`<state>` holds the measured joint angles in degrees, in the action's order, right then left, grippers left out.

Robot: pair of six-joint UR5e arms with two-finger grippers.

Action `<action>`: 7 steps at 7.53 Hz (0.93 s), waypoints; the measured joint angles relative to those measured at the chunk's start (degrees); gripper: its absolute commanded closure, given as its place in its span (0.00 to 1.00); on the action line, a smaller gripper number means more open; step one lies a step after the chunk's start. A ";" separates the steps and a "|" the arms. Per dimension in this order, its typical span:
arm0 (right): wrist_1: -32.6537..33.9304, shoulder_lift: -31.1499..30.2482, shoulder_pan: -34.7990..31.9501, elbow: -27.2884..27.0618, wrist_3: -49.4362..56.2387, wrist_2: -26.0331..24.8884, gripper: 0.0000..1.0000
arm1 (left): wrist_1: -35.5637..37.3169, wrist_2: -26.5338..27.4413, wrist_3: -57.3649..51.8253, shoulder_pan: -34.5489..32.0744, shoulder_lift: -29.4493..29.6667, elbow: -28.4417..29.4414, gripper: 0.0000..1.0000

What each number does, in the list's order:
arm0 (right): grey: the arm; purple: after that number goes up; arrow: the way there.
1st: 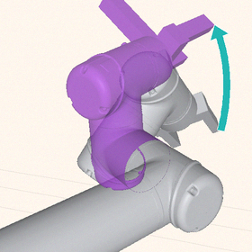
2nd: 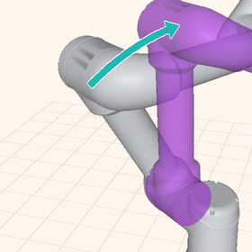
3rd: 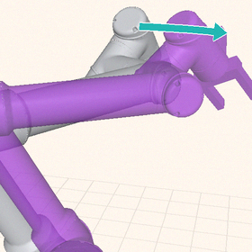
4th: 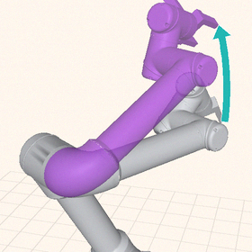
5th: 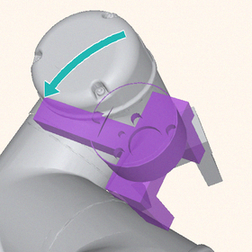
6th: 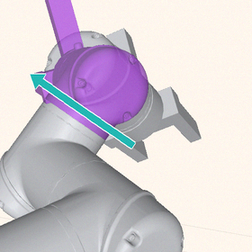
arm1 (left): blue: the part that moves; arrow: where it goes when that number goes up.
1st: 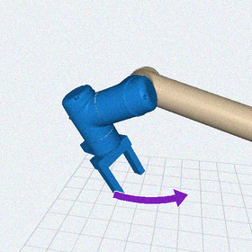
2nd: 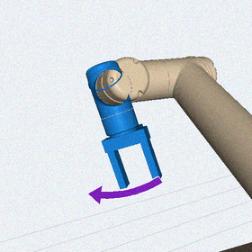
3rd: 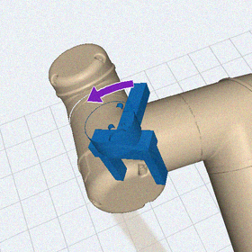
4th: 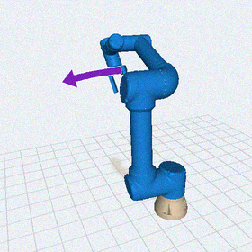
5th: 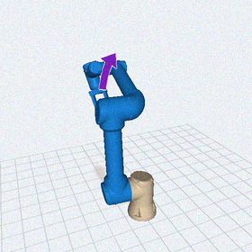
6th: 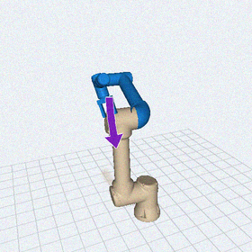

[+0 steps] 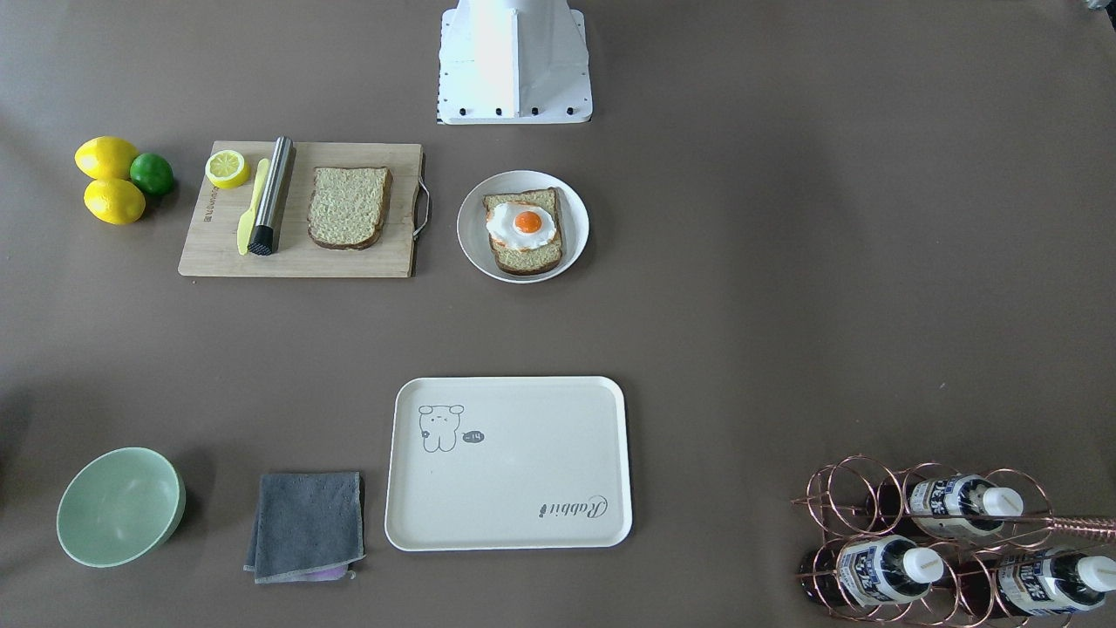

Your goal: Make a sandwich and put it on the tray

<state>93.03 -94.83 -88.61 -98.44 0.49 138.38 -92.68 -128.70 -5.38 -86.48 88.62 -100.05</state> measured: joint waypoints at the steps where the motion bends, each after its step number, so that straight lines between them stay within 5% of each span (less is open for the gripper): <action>1: 0.03 0.52 0.02 -0.10 -0.23 0.17 0.00 | -0.02 -0.23 0.06 0.82 -0.01 -0.21 0.02; 7: -0.10 3.65 4.10 -6.69 -11.50 2.72 0.00 | -0.31 -0.45 -0.04 3.45 0.43 -0.82 0.02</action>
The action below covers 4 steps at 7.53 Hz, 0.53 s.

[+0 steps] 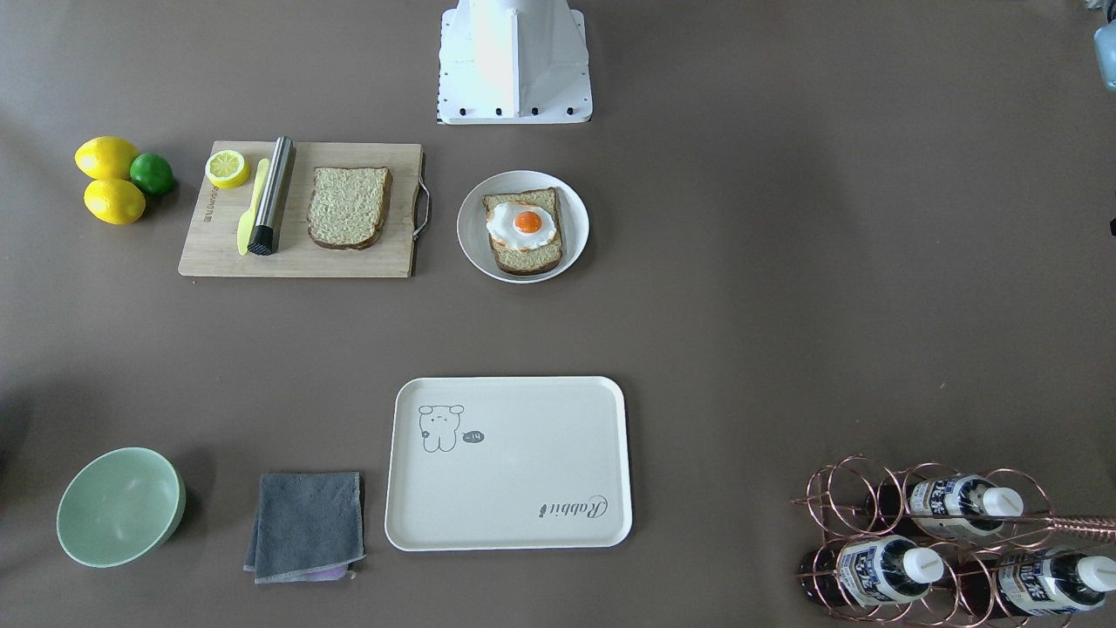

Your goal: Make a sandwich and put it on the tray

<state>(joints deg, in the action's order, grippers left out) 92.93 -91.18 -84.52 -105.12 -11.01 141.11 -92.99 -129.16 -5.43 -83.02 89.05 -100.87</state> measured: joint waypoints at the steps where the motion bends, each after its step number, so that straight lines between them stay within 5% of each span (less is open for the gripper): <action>1: -0.08 0.02 0.71 -1.09 -1.42 0.13 0.00 | -0.21 -0.01 -0.06 0.03 0.86 -0.07 0.02; 4: -7.01 -1.16 2.10 -1.86 -9.03 0.40 0.00 | -5.80 0.35 0.51 3.99 5.46 2.07 0.02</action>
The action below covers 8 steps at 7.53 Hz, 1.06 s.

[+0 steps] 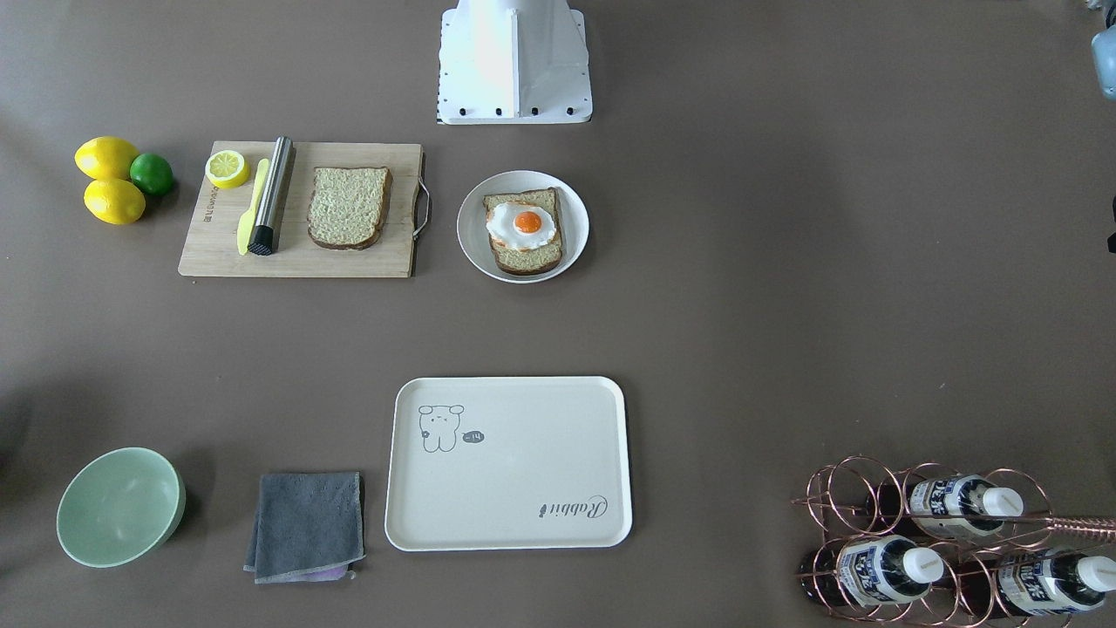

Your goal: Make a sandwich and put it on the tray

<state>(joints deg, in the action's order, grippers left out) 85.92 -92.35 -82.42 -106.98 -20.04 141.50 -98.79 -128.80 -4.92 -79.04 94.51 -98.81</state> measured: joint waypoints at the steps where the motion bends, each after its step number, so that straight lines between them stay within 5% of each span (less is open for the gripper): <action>1: -6.34 -0.87 1.84 0.01 -6.73 0.05 0.00 | -1.79 0.03 3.90 2.26 1.21 0.12 0.02; 4: -18.14 -0.85 7.94 -0.11 -22.44 -0.08 0.00 | -14.00 0.47 19.12 8.83 3.29 0.66 0.02; 8: -32.00 0.49 19.87 -2.02 -44.04 -3.11 0.00 | -17.09 0.10 27.05 12.82 7.49 0.98 0.02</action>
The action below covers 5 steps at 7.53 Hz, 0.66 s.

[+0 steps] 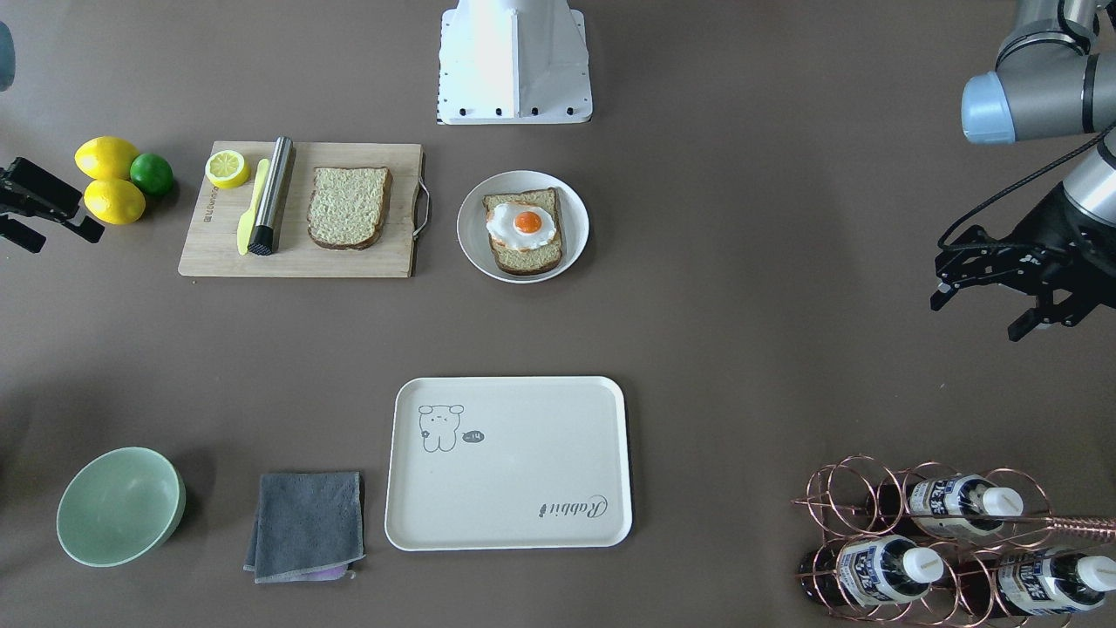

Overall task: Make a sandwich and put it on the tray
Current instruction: 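Move the right gripper over the bread slice on the cutting board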

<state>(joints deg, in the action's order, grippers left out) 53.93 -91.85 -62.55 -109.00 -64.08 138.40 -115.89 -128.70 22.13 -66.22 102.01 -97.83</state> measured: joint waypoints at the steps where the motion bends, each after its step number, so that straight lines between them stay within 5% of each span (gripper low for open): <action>1: -3.00 0.76 3.90 -0.24 -5.26 -2.72 0.00 | -1.16 0.01 3.72 0.81 0.20 -0.06 0.02; 5: -5.13 1.88 18.88 -3.04 -14.26 -14.76 0.00 | -11.85 0.45 9.16 3.41 -2.29 2.58 0.02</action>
<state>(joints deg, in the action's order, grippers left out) 48.80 -89.97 -43.67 -112.05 -78.33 123.64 -127.74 -128.25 31.29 -62.81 99.71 -95.25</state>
